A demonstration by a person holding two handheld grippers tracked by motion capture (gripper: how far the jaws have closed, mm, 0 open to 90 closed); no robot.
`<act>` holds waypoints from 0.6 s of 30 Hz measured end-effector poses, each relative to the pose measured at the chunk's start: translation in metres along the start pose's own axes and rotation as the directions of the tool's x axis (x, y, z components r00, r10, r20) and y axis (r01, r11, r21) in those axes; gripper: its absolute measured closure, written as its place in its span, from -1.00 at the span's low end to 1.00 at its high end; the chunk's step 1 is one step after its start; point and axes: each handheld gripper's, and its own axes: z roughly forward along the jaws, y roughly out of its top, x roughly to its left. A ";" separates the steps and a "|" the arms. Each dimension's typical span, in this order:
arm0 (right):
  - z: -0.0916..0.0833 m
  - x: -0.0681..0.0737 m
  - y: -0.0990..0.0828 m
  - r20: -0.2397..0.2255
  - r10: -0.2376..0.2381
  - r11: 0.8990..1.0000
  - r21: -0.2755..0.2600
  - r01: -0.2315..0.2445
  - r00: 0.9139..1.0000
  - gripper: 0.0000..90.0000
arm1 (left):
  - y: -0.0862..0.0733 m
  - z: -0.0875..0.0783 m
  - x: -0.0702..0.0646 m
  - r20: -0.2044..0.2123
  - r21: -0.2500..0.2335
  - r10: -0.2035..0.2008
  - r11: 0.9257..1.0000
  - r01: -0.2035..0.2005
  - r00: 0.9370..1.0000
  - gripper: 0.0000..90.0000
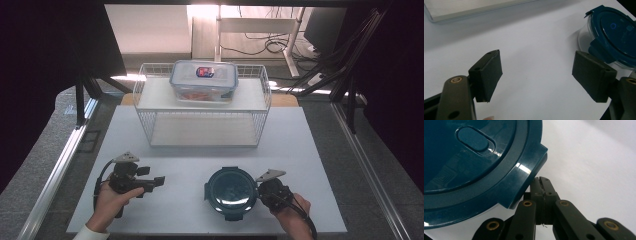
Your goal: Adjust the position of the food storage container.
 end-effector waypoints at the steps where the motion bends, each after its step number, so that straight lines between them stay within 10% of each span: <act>1: 0.001 0.002 0.002 -0.001 -0.004 1.000 0.000 0.004 1.000 0.97 | 0.000 0.000 0.001 0.002 0.001 -0.003 1.000 0.003 1.000 -0.48; 18: 0.014 0.040 0.030 -0.054 -0.092 0.996 0.005 0.092 0.994 0.98 | 0.000 0.001 0.004 0.020 0.001 -0.026 1.000 0.026 0.999 -0.48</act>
